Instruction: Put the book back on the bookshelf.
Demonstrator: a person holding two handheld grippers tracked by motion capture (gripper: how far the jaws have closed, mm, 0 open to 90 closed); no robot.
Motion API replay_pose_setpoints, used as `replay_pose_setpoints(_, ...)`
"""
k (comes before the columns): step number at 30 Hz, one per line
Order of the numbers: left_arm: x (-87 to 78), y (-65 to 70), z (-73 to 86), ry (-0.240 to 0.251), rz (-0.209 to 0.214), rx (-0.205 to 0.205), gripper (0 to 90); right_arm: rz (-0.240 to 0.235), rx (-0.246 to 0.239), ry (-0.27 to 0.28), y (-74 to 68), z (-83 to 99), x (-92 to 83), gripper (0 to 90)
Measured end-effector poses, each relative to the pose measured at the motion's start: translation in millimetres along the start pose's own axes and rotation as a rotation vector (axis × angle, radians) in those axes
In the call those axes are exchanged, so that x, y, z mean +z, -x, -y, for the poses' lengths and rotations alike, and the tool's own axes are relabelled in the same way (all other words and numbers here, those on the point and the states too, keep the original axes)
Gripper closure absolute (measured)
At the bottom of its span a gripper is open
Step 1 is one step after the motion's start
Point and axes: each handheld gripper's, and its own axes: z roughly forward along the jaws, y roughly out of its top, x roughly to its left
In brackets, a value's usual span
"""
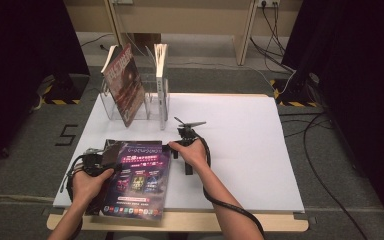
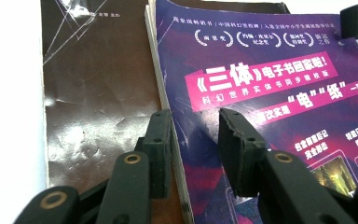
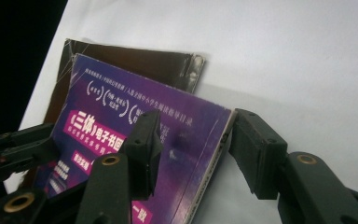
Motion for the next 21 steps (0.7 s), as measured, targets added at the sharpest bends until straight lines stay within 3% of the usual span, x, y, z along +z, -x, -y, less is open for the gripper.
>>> replay_pose_setpoints(1, -0.1, -0.2, 0.0, -0.001, 0.001, -0.001, 64.9, -0.026, 0.012, -0.021, -0.2, 1.5, 0.6, 55.8)
replay_pose_setpoints(9, -0.3, -0.9, -0.1, -0.003, 0.004, 0.0, 64.8, -0.022, -0.014, -0.051, -3.7, 2.5, -1.1, 62.7)
replay_pose_setpoints(18, -3.6, -4.2, -1.4, 0.002, 0.031, -0.011, 64.0, -0.138, 0.03, -0.037, -7.8, -4.5, -18.5, 79.6)
replay_pose_setpoints(21, -7.4, -2.6, -3.4, 0.02, 0.033, -0.011, 61.9, -0.143, 0.012, -0.022, -16.2, -5.9, -22.7, 80.4)
